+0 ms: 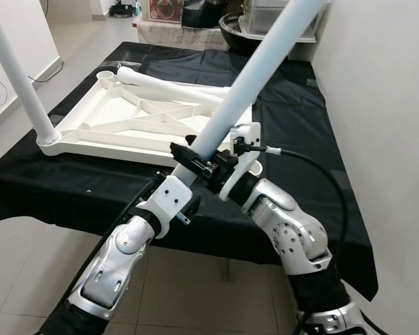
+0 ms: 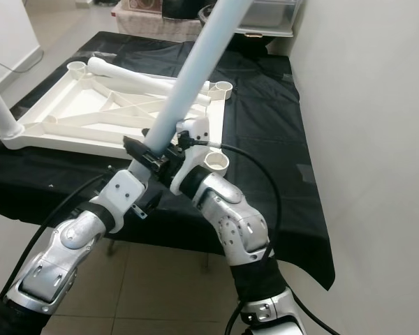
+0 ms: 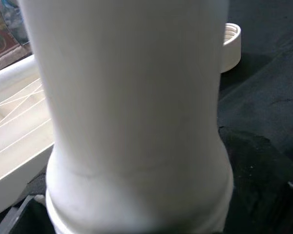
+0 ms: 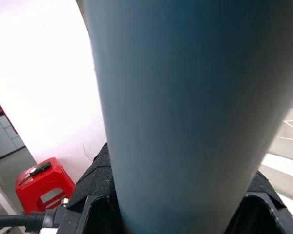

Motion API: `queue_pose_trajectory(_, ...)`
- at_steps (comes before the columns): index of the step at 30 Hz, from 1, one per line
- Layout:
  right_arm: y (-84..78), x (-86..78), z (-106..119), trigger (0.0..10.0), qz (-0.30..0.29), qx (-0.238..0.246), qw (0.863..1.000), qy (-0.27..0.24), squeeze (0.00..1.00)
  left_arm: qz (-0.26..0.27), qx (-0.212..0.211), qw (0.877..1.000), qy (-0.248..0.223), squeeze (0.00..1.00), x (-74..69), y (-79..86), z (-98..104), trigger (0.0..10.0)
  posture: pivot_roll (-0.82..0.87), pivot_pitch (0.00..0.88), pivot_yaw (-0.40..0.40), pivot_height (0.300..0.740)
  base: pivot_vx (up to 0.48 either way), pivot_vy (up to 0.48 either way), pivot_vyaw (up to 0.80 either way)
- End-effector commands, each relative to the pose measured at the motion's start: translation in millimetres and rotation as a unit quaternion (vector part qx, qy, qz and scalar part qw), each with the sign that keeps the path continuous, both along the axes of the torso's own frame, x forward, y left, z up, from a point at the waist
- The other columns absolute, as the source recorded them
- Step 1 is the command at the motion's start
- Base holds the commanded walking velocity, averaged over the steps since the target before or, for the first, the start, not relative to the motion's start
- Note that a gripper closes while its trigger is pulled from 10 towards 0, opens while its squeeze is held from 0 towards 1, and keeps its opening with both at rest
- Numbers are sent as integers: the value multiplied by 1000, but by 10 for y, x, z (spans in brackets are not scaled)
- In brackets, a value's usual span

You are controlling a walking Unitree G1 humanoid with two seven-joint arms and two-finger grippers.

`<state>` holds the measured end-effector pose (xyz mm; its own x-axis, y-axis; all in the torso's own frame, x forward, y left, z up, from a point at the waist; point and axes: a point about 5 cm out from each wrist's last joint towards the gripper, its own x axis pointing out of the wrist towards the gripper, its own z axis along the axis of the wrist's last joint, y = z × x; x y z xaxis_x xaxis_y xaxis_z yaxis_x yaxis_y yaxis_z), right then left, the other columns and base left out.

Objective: Building children table

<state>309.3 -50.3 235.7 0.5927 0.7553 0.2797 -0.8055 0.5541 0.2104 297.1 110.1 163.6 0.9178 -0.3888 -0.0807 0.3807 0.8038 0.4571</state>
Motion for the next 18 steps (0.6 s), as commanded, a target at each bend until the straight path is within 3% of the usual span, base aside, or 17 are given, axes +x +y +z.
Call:
queue_pose_trajectory(1, 72, -86, 24, 0, 34, 9, 999, -6, 0, -9, 1, 1000, 3, 0, 15, -60, -32, 4431, 70, 97, -60, 740, 0, 0, 0)
queue_pose_trajectory(2, 72, -86, 24, 0, 34, 9, 999, -6, 0, -9, 1, 1000, 3, 0, 15, -60, -32, 4431, 70, 97, -60, 740, 0, 0, 0)
queue_pose_trajectory(3, 76, -95, 14, 0, 34, 7, 999, -4, 0, -13, -2, 1000, 1, 0, 15, -85, -31, 0, 69, 96, -61, 740, 0, 0, 0)
queue_pose_trajectory(15, 94, -124, -108, 0, 31, -8, 999, 8, 0, -35, -12, 999, -9, 0, -35, -229, -55, 0, 70, 93, -62, 740, 0, 0, 0)
queue_pose_trajectory(16, 83, -112, -114, 0, 24, -13, 1000, 6, 0, -41, -14, 999, -3, 0, -44, -241, -67, 9255, 69, 93, -60, 740, 0, 0, 0)
queue_pose_trajectory(17, 71, -100, -114, 7686, 19, -15, 1000, 4, 0, -48, -16, 999, -1, 0, -59, -250, -70, 10000, 70, 92, -61, 740, 0, 0, 0)
queue_pose_trajectory(18, 64, -93, -113, 7686, 16, -17, 1000, 2, 0, -53, -18, 998, 0, 0, -68, -256, -71, 10000, 70, 92, -61, 740, 0, 0, 0)
